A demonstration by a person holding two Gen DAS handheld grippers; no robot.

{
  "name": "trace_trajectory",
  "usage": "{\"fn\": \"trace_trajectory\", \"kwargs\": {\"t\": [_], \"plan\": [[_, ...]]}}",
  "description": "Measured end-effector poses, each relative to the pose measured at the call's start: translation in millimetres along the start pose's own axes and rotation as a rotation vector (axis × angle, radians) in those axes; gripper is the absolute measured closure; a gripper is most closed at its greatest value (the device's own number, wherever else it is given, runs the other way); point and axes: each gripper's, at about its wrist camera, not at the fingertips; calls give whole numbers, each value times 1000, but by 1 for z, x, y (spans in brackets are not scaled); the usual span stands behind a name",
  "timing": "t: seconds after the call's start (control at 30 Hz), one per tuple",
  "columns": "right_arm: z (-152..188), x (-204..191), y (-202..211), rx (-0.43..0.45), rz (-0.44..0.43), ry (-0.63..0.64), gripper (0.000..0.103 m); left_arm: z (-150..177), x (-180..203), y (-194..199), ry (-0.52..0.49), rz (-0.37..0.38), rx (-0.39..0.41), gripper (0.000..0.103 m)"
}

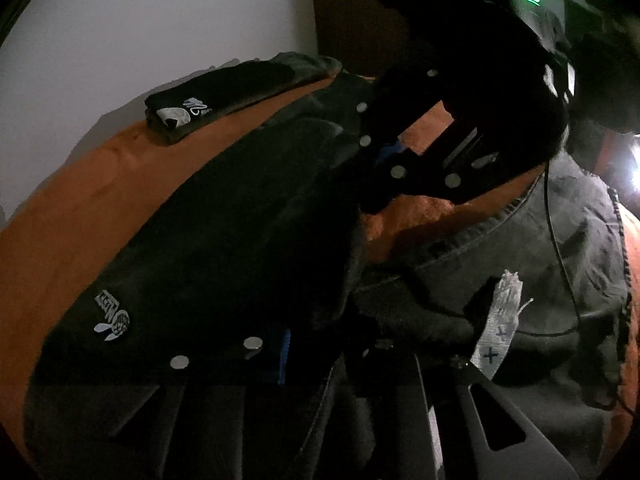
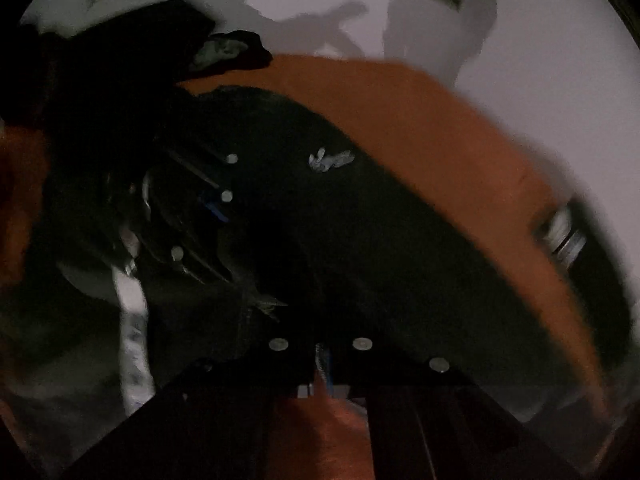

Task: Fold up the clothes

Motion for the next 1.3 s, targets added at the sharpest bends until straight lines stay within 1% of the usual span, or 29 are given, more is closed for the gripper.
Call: {"fn": "trace_trajectory", "kwargs": {"t": [0.03, 0.07, 0.1, 0.13, 0.17, 0.23, 0.27, 0.33, 0.37, 0.4, 0.43, 0.47, 0.5, 0.53, 0.6, 0.63, 0.7, 0.8, 0.83, 0.87, 0.9, 0.93, 1.03, 1.07, 1.1, 1.13, 1.2, 1.23, 1.3], "plan": [[1, 2, -2, -42, -44, -32, 87, 2, 3, -1, -17, -9, -12, 81], [4, 3, -5, -87, -69, -51, 73, 4, 5, -3, -34, -18, -20, 80], [12, -1, -7, -125, -58, -53, 33, 5, 8, -3, -52, -31, -20, 79], [23, -6, -7, -157, -32, -52, 16, 7, 12, -3, -70, -45, -20, 78], [32, -11, -5, -167, -18, -50, 17, 8, 14, -4, -82, -54, -21, 78], [52, -13, 7, -149, -36, -92, 17, 7, 14, -5, -71, -49, -29, 75], [61, -13, 10, -143, -67, -134, 17, 6, 12, -6, -63, -44, -34, 74], [78, -14, 12, -138, -158, -243, 17, 6, 8, -6, -50, -38, -45, 66], [86, -16, 10, -143, -177, -278, 17, 6, 6, -6, -44, -35, -49, 64], [93, -19, 2, -161, -168, -295, 17, 6, 3, -6, -36, -33, -50, 62], [97, -18, -7, -174, -164, -313, 20, 6, 0, -5, -22, -30, -52, 59], [98, -15, -12, -168, -173, -340, 25, 7, -2, -4, -6, -27, -52, 58], [98, -11, -16, -155, -185, -374, 36, 7, -4, -3, 10, -24, -52, 57], [97, -6, -17, -123, -214, -415, 49, 8, -6, -2, 25, -21, -52, 56], [92, 8, -15, -39, -296, -503, 65, 8, -7, -1, 42, -15, -56, 56], [89, 13, -18, -23, -325, -529, 65, 8, -7, 0, 48, -11, -57, 56], [76, 14, -31, -32, -393, -519, 65, 7, -7, 2, 51, 1, -57, 56], [57, 11, -53, -66, -427, -435, 65, 8, -6, 6, 39, 23, -67, 56], [51, 4, -61, -79, -429, -400, 67, 8, -5, 7, 25, 27, -71, 56], [44, -6, -62, -83, -393, -333, 75, 9, -3, 8, 11, 27, -75, 56], [36, -17, -57, -81, -326, -238, 101, 10, -2, 10, -1, 15, -76, 56], [31, -26, -49, -59, -259, -162, 101, 11, -1, 13, -7, 9, -77, 56], [17, -67, -12, 45, -34, 38, 101, 11, -4, 28, 17, 35, -68, 55], [13, -77, -5, 65, 28, 97, 101, 10, -5, 34, 15, 49, -63, 54], [9, -86, -2, 77, 103, 170, 101, 9, -5, 40, 10, 57, -57, 49], [4, -89, 0, 90, 166, 219, 101, 8, -5, 43, -2, 48, -50, 44], [-14, -74, 1, 122, 231, 231, 101, 7, -7, 46, -2, 26, -43, 42], [-17, -71, -3, 106, 241, 246, 101, 7, -10, 46, 5, 13, -43, 41], [-12, -73, -19, 18, 222, 300, 101, 10, -18, 42, 48, 8, -61, 41]]}}
Point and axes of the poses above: each gripper's, at about its wrist camera, not at the fingertips, and y roughly against the way its jaws point, x to its right, z to its underside, and after that the axes turned 7 degrees about -z, right-handed
